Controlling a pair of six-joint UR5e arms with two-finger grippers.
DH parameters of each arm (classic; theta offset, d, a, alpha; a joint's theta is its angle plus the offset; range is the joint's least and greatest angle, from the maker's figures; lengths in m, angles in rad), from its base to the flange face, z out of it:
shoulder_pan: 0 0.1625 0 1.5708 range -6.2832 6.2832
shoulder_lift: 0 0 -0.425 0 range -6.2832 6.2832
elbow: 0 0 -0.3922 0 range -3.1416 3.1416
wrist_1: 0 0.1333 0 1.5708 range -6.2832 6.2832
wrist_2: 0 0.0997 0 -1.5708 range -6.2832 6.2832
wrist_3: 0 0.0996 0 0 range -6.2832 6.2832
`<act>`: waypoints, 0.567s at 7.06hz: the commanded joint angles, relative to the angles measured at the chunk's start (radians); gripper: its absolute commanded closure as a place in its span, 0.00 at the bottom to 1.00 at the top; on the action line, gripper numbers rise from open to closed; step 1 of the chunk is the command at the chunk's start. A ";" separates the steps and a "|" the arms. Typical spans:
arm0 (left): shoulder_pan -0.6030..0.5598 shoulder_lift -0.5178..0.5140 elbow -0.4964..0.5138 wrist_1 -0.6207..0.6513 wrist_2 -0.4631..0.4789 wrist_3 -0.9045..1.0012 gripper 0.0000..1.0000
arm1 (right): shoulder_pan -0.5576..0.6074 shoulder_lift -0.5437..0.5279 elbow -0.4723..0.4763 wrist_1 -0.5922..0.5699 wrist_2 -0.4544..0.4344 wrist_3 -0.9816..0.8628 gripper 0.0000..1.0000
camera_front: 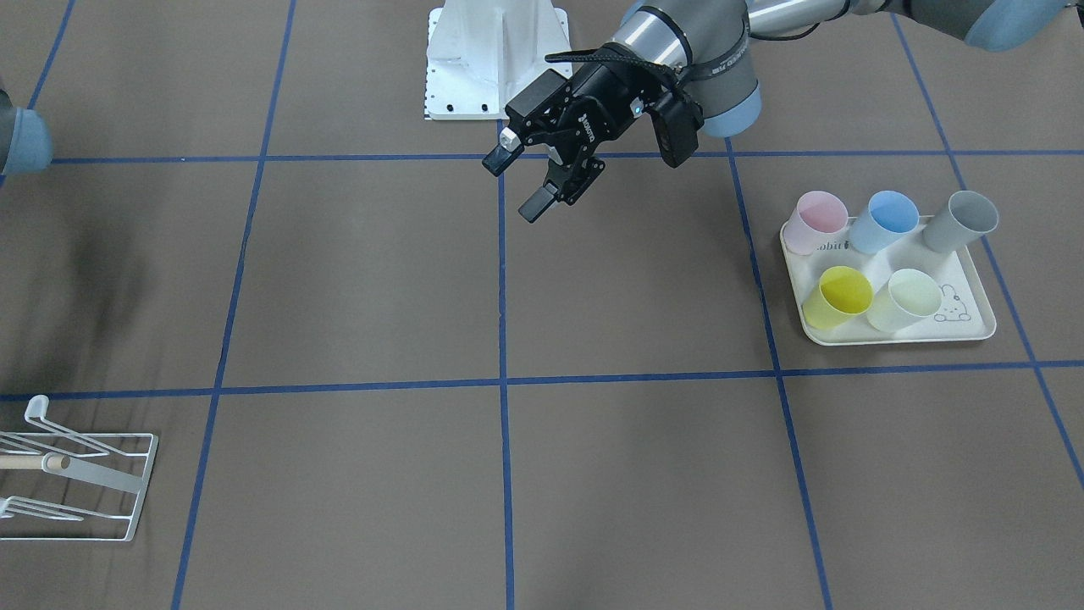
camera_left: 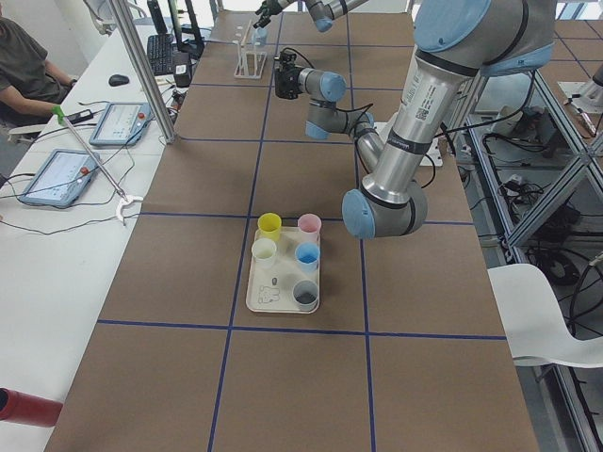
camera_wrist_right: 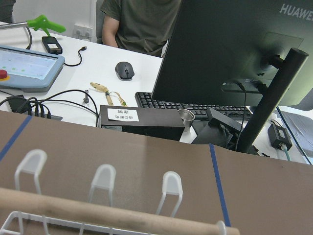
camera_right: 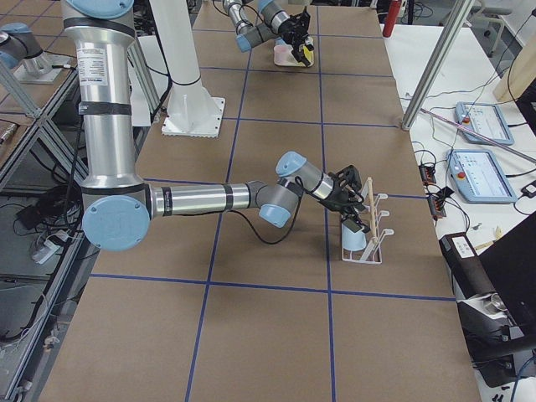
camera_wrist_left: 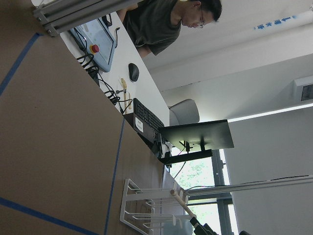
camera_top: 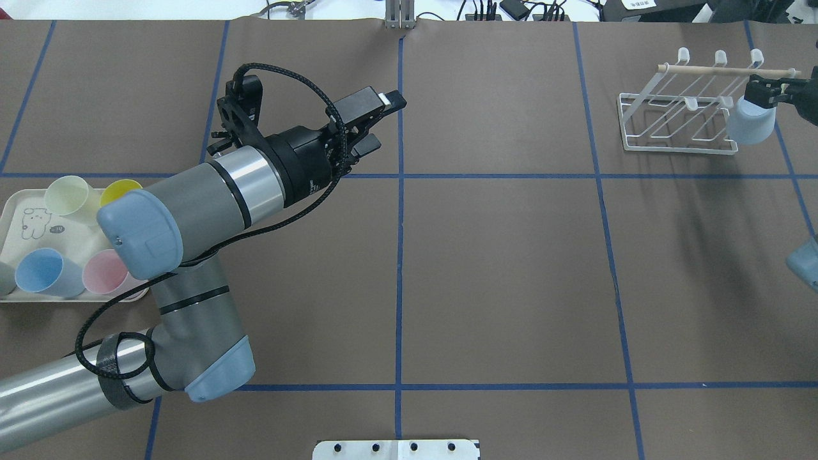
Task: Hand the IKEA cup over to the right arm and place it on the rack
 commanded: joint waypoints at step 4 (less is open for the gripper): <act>-0.026 0.184 -0.271 0.129 -0.097 0.067 0.01 | 0.021 -0.096 0.240 -0.006 0.230 0.151 0.01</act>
